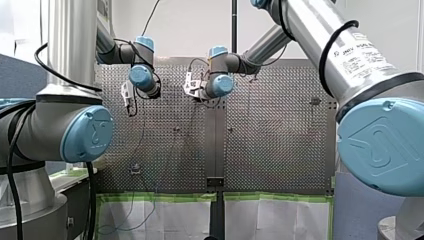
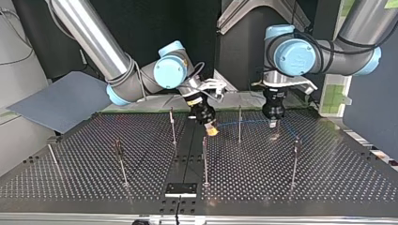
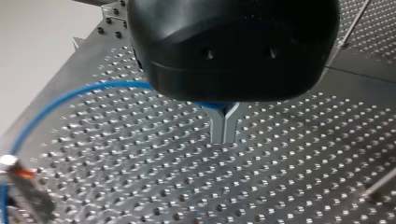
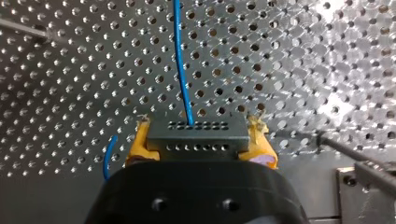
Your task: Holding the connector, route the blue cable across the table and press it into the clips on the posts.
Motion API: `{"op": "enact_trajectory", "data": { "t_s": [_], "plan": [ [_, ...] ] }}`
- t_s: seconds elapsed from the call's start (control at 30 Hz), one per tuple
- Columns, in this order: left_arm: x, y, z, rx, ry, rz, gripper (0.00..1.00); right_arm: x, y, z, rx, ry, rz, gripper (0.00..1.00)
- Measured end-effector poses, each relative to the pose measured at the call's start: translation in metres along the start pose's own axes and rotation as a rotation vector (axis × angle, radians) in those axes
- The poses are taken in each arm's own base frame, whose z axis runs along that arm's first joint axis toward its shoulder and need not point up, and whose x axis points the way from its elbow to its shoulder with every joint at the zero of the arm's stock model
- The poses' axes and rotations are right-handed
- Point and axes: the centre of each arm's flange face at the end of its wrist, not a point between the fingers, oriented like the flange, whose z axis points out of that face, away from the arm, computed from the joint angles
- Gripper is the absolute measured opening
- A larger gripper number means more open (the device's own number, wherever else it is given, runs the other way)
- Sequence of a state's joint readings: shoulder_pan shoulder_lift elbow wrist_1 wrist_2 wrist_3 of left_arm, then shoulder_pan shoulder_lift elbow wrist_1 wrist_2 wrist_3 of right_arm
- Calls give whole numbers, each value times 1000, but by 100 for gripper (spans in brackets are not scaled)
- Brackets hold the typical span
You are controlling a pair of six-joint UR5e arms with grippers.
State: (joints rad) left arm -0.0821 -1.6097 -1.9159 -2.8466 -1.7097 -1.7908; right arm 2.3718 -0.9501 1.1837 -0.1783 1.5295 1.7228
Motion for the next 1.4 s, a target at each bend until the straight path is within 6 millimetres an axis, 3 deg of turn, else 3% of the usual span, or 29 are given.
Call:
{"op": "enact_trajectory", "data": {
  "t_s": [0.33,0.67,1.17,1.4],
  "plan": [
    [49,3,-12,3,54,-5,1,-45,17,-10,-25,-87,-12,0],
    [103,0,-7,18,121,4,1,-100,20,-17,-26,-181,-47,0],
    [158,1,9,25,145,-12,1,-122,34,-10,-41,-191,-40,0],
    [164,5,21,20,140,-24,1,-121,42,-5,-44,-155,-27,0]
  ]
}}
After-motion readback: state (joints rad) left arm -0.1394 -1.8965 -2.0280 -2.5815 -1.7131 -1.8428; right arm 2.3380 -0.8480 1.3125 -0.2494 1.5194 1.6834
